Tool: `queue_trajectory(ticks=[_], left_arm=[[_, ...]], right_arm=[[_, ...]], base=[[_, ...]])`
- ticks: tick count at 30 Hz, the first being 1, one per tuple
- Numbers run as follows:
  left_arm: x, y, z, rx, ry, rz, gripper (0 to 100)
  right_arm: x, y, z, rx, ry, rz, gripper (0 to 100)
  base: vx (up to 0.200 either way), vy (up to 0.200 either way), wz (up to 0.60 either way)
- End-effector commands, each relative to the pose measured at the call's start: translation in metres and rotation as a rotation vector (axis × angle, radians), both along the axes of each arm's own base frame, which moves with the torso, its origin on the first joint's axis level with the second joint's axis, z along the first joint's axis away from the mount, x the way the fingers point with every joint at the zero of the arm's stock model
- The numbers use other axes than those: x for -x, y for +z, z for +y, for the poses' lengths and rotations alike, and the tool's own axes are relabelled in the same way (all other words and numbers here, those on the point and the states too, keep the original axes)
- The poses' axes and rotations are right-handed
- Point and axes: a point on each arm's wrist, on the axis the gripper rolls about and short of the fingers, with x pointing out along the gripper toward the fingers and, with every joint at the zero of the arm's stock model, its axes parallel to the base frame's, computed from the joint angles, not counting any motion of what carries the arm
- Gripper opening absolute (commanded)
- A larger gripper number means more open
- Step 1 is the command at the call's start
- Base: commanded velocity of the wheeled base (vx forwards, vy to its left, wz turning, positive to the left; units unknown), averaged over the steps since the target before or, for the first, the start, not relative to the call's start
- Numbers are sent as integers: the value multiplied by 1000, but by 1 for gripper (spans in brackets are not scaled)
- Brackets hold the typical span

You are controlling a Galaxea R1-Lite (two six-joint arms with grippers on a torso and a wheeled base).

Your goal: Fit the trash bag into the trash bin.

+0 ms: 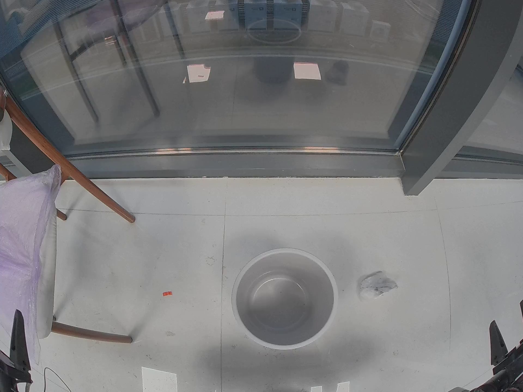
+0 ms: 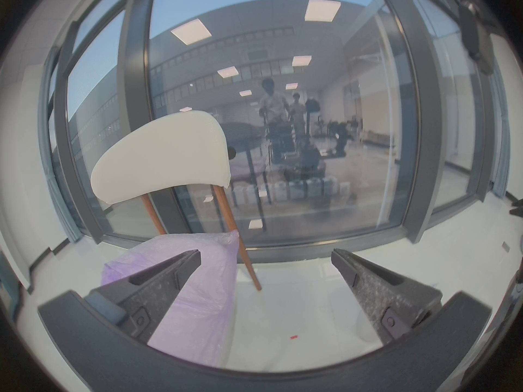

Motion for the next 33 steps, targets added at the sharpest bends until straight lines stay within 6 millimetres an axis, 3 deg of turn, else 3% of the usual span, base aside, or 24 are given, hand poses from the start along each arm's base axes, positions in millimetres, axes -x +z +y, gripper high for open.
queue_trajectory(ticks=[1, 2, 5, 14, 23, 33], left_arm=[[-34, 42, 1, -26, 75, 166, 100], [-35, 42, 1, -28, 75, 170, 100], [-63, 50, 2, -77, 133, 293, 100], [-103, 59, 12, -172, 310, 464, 100], [-115, 49, 20, -289, 378, 594, 100], [-145, 29, 27, -307, 361, 774, 100]], right_arm=[[-1, -5, 0, -1, 2, 11, 100], [-1, -5, 0, -1, 0, 11, 100], [-1, -5, 0, -1, 2, 11, 100], [-1, -5, 0, -6, 2, 11, 100], [-1, -5, 0, -6, 2, 11, 100], [-1, -5, 0, -6, 3, 11, 100]], base=[[0, 0, 0], [0, 0, 0], [0, 0, 0], [0, 0, 0], [0, 0, 0], [0, 0, 0]])
